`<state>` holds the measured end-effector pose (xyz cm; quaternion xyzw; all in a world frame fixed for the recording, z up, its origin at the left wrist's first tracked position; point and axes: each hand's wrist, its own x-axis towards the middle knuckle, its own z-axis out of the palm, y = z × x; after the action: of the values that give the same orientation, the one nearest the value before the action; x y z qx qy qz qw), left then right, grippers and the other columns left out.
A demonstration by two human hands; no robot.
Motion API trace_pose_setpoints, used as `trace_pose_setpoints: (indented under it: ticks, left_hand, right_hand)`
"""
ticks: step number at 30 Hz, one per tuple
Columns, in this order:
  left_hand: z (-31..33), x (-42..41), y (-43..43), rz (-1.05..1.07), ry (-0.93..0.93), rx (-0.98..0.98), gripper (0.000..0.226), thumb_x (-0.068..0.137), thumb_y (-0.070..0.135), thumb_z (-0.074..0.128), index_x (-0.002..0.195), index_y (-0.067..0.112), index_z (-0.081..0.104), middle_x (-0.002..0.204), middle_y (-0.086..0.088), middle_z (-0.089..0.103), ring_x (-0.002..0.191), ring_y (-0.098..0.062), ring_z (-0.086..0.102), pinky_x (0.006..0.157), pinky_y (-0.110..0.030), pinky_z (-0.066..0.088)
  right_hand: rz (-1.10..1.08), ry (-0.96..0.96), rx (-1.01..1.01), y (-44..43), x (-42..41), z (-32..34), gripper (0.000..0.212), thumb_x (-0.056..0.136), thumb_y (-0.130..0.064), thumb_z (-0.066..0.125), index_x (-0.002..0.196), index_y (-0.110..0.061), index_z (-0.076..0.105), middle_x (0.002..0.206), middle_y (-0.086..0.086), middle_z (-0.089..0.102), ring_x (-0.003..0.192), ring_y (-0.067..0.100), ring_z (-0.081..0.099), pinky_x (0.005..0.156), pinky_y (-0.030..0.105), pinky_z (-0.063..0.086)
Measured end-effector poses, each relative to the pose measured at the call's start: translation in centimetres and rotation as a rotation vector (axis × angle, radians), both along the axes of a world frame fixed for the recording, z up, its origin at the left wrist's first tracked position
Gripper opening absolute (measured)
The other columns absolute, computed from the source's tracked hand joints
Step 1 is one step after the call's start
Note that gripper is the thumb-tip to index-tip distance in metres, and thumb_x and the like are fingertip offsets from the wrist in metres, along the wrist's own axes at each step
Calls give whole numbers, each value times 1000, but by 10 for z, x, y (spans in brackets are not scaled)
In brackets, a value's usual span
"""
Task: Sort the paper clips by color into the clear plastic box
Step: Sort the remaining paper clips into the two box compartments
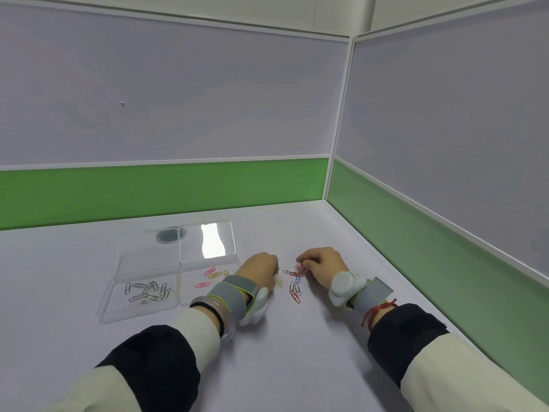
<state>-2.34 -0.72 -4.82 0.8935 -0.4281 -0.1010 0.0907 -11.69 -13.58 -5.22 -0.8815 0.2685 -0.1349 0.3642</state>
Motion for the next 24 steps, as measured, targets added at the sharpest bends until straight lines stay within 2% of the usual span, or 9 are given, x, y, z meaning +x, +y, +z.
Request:
trace_pose_setpoints:
  ticks: [2, 4, 6, 9, 14, 17, 19, 22, 24]
  left_hand:
    - [-1, 0, 1, 7, 8, -20, 35, 89, -2, 41, 121, 5, 55, 128, -15, 54, 117, -30, 53, 96, -33, 43]
    - [-1, 1, 4, 32, 34, -74, 35, 90, -2, 40, 120, 6, 56, 128, -13, 55, 117, -30, 53, 95, -32, 43]
    - [-1, 2, 5, 65, 72, -160, 35, 91, -1, 40, 119, 7, 59, 127, -12, 58, 117, -29, 54, 96, -31, 43]
    - [2, 2, 5, 117, 182, -319, 31, 93, 1, 42, 113, 4, 65, 123, -13, 63, 113, -28, 58, 93, -27, 44]
    - [8, 4, 5, 159, 282, -462, 25, 90, 1, 47, 103, 1, 68, 111, -17, 68, 101, -31, 64, 89, -30, 49]
    - [9, 4, 8, 146, 307, -481, 23, 91, 4, 48, 102, 2, 68, 89, -13, 67, 83, -24, 65, 75, -25, 48]
    - [10, 3, 9, 133, 321, -469, 23, 92, 4, 47, 102, 3, 67, 82, -9, 63, 63, -13, 59, 60, -18, 45]
    - [12, 3, 9, 126, 388, -459, 21, 92, 1, 44, 92, 8, 63, 82, -10, 64, 51, -6, 53, 41, -5, 40]
    - [14, 4, 10, 142, 445, -459, 22, 93, -1, 39, 89, 10, 59, 80, -9, 64, 44, -3, 56, 35, -4, 37]
  right_hand:
    - [-25, -49, 111, -2, -2, -1, 27, 86, 4, 46, 89, -7, 70, 76, 14, 68, 52, 14, 57, 59, 27, 47]
    - [-51, -64, 139, -6, -3, -4, 31, 85, 9, 43, 91, -5, 70, 67, 7, 63, 37, 1, 52, 48, 18, 46]
    - [-72, -53, 90, -9, -2, -6, 34, 83, 10, 43, 95, -2, 71, 66, -1, 63, 39, -5, 54, 50, 5, 42]
    - [-69, -54, 89, -9, -4, -5, 32, 81, 10, 46, 92, -4, 73, 61, -10, 60, 38, -12, 53, 49, 1, 41]
    - [-50, -80, 81, -2, -5, 1, 32, 81, 7, 48, 83, -16, 71, 75, 6, 64, 39, -6, 54, 46, 4, 40]
    - [-49, -65, 79, 2, -4, 5, 27, 84, 4, 48, 92, -5, 72, 78, 8, 64, 51, 9, 52, 54, 18, 45]
    - [-35, -52, 80, 5, -5, 6, 25, 85, 3, 48, 93, -4, 71, 78, 9, 63, 55, 18, 50, 55, 24, 44]
    - [-17, -37, 74, 8, -5, 8, 23, 87, 0, 49, 81, -13, 66, 73, 7, 62, 48, 10, 49, 50, 22, 41]
    - [-11, -30, 67, 9, -3, 9, 27, 87, -2, 49, 69, -20, 58, 64, 0, 59, 38, -1, 50, 51, 20, 38]
